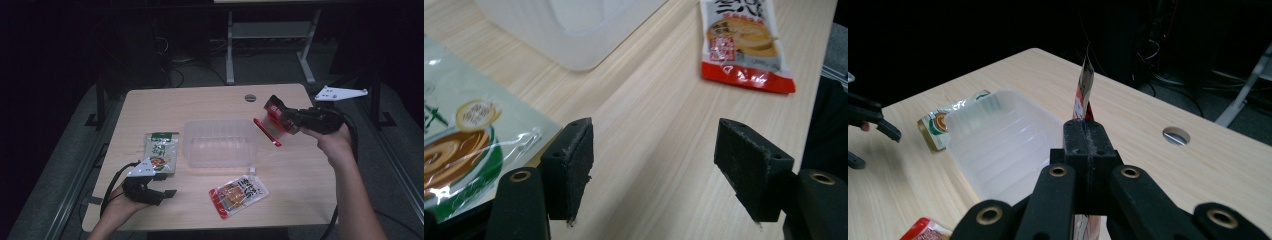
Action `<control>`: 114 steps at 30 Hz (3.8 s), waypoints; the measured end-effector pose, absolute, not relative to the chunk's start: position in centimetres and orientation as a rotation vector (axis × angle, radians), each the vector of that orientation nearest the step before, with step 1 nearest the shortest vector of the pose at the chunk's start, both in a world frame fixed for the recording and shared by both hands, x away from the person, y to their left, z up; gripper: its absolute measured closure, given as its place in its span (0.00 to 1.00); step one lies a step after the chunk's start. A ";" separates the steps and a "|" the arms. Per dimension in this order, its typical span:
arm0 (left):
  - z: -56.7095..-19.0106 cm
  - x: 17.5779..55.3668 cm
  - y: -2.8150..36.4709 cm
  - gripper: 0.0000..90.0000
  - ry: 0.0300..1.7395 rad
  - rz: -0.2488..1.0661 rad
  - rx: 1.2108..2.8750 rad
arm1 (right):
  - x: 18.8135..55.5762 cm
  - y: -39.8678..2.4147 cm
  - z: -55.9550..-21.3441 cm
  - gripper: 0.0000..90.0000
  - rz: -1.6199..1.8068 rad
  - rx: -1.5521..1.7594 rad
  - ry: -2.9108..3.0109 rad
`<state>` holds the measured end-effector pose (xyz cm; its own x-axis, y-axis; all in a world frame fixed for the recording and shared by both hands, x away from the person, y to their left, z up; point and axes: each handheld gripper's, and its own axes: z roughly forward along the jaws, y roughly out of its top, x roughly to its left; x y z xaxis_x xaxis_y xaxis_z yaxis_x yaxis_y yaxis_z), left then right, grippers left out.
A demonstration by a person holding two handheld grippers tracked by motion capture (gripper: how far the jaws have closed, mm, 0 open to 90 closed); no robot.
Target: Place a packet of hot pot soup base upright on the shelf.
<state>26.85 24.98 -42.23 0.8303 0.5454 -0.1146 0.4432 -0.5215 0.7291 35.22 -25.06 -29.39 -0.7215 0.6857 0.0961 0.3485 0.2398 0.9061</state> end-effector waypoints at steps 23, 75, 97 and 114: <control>-42.7 27.2 25.1 0.35 0.718 0.153 2.228 | 37.3 -18.3 -29.8 1.00 1.482 0.897 2.277; -43.1 27.3 24.7 0.35 0.714 0.127 2.258 | 36.0 -19.6 -32.7 0.81 1.322 0.978 2.425; -43.1 27.3 24.8 0.35 0.718 0.127 2.252 | 37.4 -19.4 -32.2 0.78 1.347 1.038 2.374; -43.1 27.3 24.9 0.35 0.718 0.123 2.255 | 39.0 -17.9 -31.5 1.00 1.281 1.098 2.262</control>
